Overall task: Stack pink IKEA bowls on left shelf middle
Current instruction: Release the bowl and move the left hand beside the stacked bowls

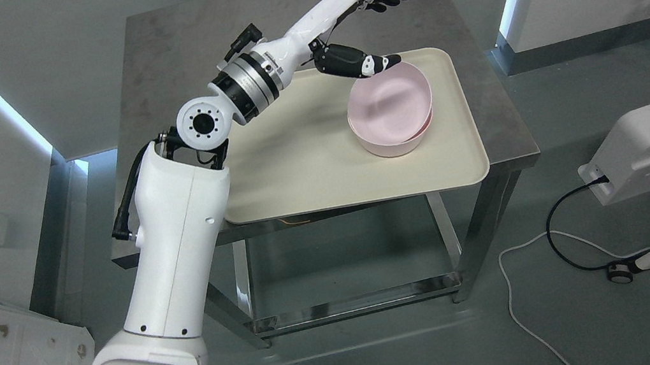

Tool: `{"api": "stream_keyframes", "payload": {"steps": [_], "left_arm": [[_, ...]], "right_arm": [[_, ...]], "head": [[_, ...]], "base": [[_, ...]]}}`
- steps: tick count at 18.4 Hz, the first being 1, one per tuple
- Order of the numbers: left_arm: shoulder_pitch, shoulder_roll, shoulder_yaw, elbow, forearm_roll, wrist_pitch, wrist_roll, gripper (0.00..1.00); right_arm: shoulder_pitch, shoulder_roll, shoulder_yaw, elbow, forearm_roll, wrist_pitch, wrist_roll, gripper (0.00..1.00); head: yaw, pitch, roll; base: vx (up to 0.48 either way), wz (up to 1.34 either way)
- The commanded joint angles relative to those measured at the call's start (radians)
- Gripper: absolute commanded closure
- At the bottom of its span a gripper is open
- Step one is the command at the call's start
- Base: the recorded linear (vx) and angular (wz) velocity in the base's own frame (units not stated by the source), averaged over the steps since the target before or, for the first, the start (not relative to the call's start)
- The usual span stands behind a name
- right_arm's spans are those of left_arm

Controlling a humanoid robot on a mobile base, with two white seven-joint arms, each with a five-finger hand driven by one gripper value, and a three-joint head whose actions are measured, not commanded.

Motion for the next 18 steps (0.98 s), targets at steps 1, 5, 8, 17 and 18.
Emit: {"api": "stream_keyframes", "payload": {"steps": [1, 5, 8, 17, 18], "left_arm": [[0.280, 0.017, 0.110, -0.279, 0.135, -0.101, -0.002, 0.18], [0.306, 0.017, 0.042, -0.302, -0.024, -0.127, -0.001, 0.19], [0.293, 0.017, 0.034, -0.301, -0.269, -0.118, -0.001, 0.19], [0.185, 0.017, -0.084, -0.290, -0.571, 0.055, -0.071, 0.25], [0.170, 0.017, -0.086, -0.286, -0.589, 0.078, -0.071, 0.25]], "right_arm": [[0.000, -0.017, -0.005, -0.017, -0.002, 0.001, -0.001, 0.00], [0.000, -0.017, -0.005, -0.017, -0.002, 0.001, -0.001, 0.00], [0.000, -0.017, -0.005, -0.017, -0.002, 0.001, -0.001, 0.00], [0.000, -0.017, -0.005, -0.017, -0.002, 0.001, -0.001, 0.00], [0.000, -0.017, -0.005, -0.017, -0.002, 0.001, -0.001, 0.00]], "head": [[0.0000, 0.000, 0.000], [0.0000, 0.000, 0.000], [0.0000, 0.000, 0.000], [0.0000, 0.000, 0.000], [0.0000, 0.000, 0.000]], "base": [[0.000, 0.00], [0.000, 0.00], [0.000, 0.00], [0.000, 0.00], [0.000, 0.00]]}}
